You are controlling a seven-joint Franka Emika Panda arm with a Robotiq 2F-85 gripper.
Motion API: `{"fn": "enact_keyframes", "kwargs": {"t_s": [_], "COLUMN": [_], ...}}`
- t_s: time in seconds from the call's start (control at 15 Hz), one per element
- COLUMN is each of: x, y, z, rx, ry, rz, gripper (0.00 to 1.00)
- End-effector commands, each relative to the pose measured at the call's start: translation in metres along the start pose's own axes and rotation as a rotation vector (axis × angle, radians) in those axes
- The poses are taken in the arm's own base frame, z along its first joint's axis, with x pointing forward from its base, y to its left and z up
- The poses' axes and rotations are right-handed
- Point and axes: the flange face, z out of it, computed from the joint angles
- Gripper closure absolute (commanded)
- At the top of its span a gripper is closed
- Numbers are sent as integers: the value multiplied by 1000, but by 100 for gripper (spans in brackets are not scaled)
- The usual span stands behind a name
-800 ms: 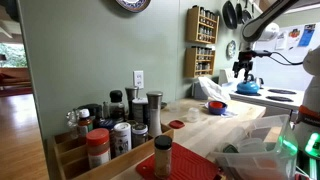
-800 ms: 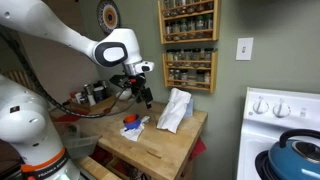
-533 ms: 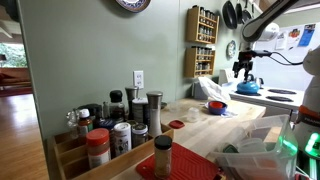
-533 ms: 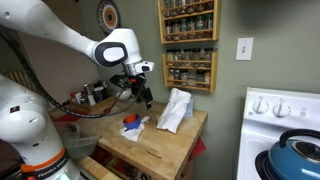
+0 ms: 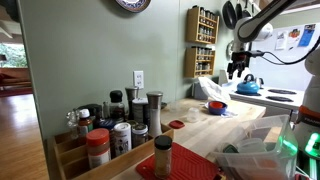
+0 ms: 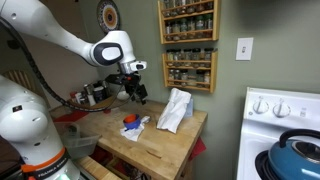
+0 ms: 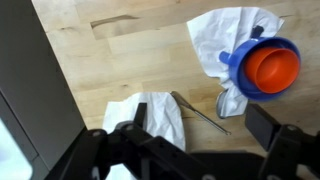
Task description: Stack the plastic cup on the other
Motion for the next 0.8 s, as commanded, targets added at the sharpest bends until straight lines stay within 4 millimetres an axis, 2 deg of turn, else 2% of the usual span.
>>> {"fn": "enact_keyframes", "kwargs": {"t_s": [0.0, 0.27, 0.4, 0.47, 0.6, 0.73], "x": [-13, -21, -24, -22, -25, -24], "y": [-71, -152, -180, -161, -178, -180], "z": [5, 12, 12, 9, 10, 11], "rx": [9, 55, 60, 44, 48, 49], "ry": [-41, -113, -123, -89, -95, -98], "rz": [-95, -185, -209, -203, -222, -222], "gripper": [0, 0, 0, 0, 0, 0]}}
